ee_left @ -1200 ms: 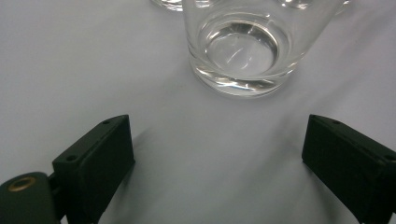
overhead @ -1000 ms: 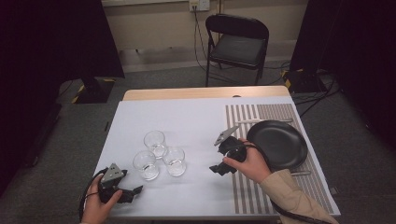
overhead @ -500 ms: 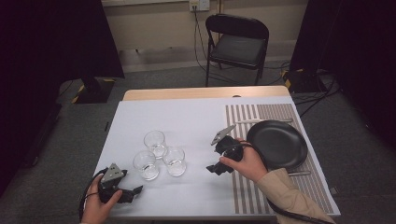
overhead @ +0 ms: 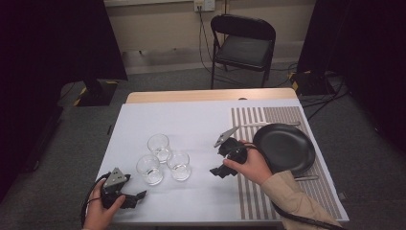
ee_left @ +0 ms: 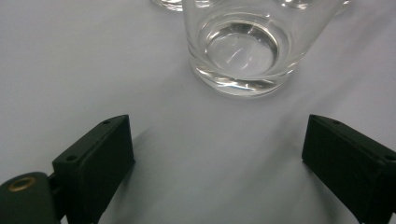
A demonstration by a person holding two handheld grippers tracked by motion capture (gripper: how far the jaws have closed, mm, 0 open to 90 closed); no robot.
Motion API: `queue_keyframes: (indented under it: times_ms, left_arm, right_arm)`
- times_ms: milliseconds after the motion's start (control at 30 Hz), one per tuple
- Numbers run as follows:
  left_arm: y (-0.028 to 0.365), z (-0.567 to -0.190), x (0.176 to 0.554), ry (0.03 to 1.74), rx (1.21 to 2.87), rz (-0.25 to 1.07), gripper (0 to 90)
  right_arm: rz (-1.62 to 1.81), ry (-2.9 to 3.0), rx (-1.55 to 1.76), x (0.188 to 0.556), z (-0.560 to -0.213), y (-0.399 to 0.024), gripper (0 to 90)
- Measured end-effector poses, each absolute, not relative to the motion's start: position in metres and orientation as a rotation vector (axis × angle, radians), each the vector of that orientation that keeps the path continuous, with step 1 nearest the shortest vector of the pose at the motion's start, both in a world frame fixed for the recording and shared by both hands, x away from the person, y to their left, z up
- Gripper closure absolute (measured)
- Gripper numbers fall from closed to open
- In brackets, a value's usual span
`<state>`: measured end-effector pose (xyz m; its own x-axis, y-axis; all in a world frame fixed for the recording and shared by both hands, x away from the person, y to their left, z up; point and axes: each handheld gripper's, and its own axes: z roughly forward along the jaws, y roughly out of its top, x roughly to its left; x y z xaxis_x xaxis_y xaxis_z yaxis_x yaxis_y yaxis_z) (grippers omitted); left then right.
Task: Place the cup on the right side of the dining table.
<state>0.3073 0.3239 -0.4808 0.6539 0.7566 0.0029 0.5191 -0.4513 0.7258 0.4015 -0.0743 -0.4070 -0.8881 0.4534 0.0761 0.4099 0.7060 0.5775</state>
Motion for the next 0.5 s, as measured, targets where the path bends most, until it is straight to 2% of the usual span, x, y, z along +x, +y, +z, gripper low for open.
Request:
queue_keyframes:
  times_ms: [500]
  left_arm:
    - [0.3240,-0.4808,0.3074,0.984,2.155,0.426,8.0]
  right_arm:
    - [0.934,2.841,0.713,0.4055,-0.4001,-0.0680,13.8]
